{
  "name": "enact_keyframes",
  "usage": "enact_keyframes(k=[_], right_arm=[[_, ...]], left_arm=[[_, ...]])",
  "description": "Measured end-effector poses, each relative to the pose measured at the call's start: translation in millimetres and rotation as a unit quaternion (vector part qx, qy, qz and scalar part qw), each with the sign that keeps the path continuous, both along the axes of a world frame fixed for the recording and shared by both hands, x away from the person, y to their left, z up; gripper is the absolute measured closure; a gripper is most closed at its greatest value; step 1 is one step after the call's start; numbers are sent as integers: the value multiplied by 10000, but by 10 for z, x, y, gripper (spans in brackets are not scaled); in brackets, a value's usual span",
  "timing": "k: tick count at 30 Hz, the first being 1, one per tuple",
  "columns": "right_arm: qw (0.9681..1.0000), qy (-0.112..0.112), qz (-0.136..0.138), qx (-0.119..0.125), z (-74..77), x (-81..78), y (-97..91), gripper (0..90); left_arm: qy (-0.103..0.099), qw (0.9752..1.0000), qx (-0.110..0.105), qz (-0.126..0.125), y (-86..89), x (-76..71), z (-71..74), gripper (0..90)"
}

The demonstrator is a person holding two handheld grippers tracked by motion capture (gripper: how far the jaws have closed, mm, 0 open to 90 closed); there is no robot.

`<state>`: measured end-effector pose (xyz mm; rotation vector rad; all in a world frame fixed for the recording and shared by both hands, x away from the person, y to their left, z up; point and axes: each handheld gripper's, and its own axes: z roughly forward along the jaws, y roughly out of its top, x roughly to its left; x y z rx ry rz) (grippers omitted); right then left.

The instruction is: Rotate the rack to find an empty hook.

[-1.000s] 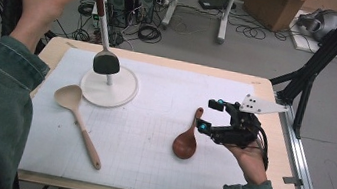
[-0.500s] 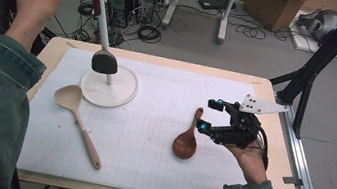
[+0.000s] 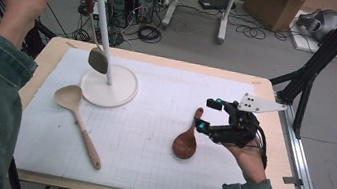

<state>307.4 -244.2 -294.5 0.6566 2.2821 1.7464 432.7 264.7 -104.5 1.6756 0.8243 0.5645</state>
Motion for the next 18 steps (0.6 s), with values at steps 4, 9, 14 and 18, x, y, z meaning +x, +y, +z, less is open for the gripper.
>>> enact_keyframes(k=[4, 9, 14, 18], right_arm=[[10000, 1, 7, -2, 2, 5, 14, 189], [10000, 0, -14, -6, 4, 0, 6, 189], [10000, -9, -65, -7, 1, -21, -12, 189], [9999, -6, -125, 19, -6, -13, -28, 189]], left_arm=[[-20, 10000, 15, -29, 26, -13, 0, 895], [-17, 9997, 64, -244, 22, -63, -7, 874], [-1, 9989, 127, -454, 23, -115, -81, 807], [90, 9979, 235, -599, 39, -138, -182, 748]])
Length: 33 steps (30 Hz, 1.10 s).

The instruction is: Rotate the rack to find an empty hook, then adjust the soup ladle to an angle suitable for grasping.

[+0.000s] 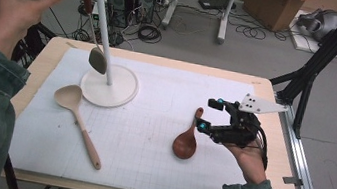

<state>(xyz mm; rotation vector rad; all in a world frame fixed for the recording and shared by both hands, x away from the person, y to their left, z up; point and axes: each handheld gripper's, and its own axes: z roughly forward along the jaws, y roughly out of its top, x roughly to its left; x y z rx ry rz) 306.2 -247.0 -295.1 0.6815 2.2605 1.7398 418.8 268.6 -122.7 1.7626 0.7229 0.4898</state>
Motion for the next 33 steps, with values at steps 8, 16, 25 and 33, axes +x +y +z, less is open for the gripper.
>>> enact_keyframes(k=[8, 16, 25, 33], right_arm=[[9999, 24, -72, -69, -33, 21, 10, 186], [9998, 86, -85, -140, -84, 23, 37, 186], [9996, 163, -100, -208, -154, 31, 50, 186], [9994, 191, -186, -209, -203, 6, 33, 185]], left_arm=[[144, 9997, 89, -201, 99, -58, -228, 608], [276, 9990, 214, -288, 103, -149, -478, 384], [314, 9979, 322, -472, 15, -266, -792, 247], [301, 9969, 325, -655, -21, -364, -979, 236]])
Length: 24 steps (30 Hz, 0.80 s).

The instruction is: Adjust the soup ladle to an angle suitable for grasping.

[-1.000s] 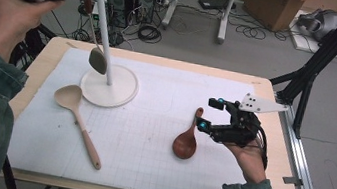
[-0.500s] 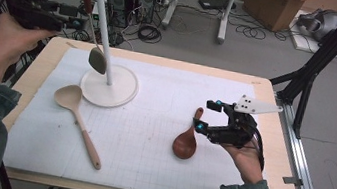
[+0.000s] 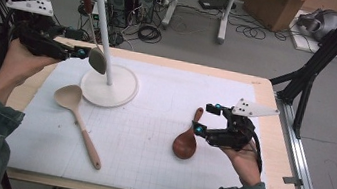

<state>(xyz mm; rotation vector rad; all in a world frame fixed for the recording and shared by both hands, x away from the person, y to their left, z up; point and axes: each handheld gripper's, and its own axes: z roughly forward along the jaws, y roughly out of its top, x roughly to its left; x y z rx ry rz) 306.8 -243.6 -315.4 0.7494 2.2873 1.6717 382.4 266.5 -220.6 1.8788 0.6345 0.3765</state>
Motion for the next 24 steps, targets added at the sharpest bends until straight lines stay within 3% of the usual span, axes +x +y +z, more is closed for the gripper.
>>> enact_keyframes(k=[7, 13, 21, 24], right_arm=[[9999, 67, -61, -53, -75, -4, 11, 184], [9998, 18, -77, -158, -112, -52, 54, 185], [9995, 116, -91, -286, -209, -85, 148, 184], [9993, 145, -49, -353, -244, -77, 204, 184]], left_arm=[[10, 10000, -22, -57, 4, -85, -152, 235], [52, 9999, -67, -119, 4, -210, -355, 235], [237, 9995, -110, -148, 75, -318, -624, 235], [214, 9997, -96, -112, 88, -377, -702, 235]])
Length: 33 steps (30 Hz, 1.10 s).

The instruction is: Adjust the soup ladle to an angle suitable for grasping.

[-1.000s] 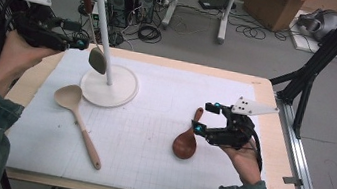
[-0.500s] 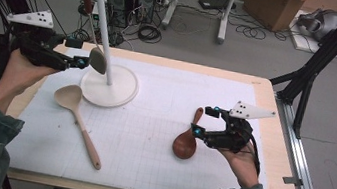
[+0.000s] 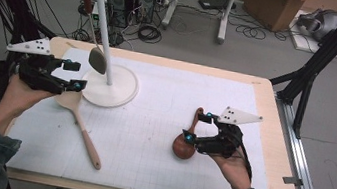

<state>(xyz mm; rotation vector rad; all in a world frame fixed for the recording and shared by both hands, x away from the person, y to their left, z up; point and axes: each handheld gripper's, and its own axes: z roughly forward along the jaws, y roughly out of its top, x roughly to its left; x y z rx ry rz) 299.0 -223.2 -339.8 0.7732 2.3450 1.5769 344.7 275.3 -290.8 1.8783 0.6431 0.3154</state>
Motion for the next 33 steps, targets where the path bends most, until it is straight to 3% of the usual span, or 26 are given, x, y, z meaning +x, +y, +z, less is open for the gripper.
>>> enact_keyframes(k=[9, 14, 33], right_arm=[[9999, 32, 87, -79, -59, -37, 156, 185], [9998, 85, 106, -174, -121, -36, 192, 184], [9995, 198, 48, -233, -280, -74, 224, 185]], left_arm=[[132, 9998, 126, -111, -54, -108, -263, 250], [204, 9992, 285, -212, -66, -158, -411, 298], [448, 9976, 402, -355, 33, -281, -750, 513]])
